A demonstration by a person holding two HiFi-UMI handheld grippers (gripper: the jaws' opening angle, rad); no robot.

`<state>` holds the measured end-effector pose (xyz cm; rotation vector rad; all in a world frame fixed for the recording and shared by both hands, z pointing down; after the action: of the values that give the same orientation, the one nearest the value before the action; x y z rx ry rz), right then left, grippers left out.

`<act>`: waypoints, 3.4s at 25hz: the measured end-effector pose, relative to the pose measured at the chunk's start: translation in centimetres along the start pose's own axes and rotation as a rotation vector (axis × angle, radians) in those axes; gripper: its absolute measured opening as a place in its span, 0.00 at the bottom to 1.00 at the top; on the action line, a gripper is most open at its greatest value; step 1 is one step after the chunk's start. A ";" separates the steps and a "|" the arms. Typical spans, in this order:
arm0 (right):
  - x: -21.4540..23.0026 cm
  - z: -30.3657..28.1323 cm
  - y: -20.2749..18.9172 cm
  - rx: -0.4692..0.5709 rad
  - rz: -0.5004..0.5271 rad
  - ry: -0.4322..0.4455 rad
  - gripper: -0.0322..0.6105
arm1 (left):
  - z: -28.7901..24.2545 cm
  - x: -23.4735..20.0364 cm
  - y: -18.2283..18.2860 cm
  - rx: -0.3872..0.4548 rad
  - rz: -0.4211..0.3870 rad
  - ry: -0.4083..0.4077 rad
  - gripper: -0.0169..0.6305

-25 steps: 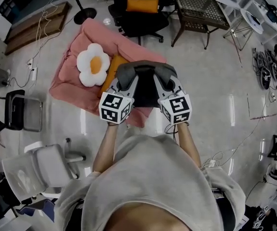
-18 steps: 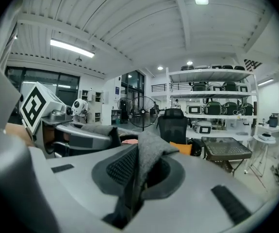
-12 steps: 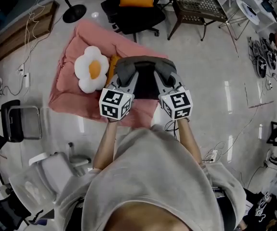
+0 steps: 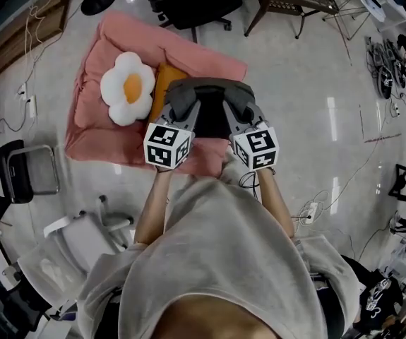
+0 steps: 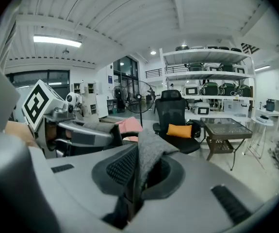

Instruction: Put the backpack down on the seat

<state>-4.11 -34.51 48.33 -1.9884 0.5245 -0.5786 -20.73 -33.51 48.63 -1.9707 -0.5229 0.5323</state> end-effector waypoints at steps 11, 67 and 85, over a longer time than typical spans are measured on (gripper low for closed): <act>3.6 -2.9 -3.5 -0.115 -0.042 0.082 0.10 | -3.6 -0.1 -3.2 -0.103 0.092 0.060 0.07; 14.8 -23.8 -10.6 -0.362 -0.069 0.182 0.17 | -19.6 -11.7 -10.9 -0.302 0.213 0.098 0.08; 15.6 -25.8 -11.0 -0.365 -0.121 0.198 0.62 | -19.3 -11.9 -12.3 -0.333 0.268 0.069 0.44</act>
<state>-5.72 -56.27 71.86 -2.3330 0.6719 -0.8070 -21.06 -48.82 69.35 -2.3880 -0.3199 0.5680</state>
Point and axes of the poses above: the fingertips, and each gripper's own axes: z backward along the fingers, x to its right, y out of its top, the point moved 8 cm from there along z, backward along the fingers, and after that the axes turned 8 degrees about -z, right-handed, at the moved point
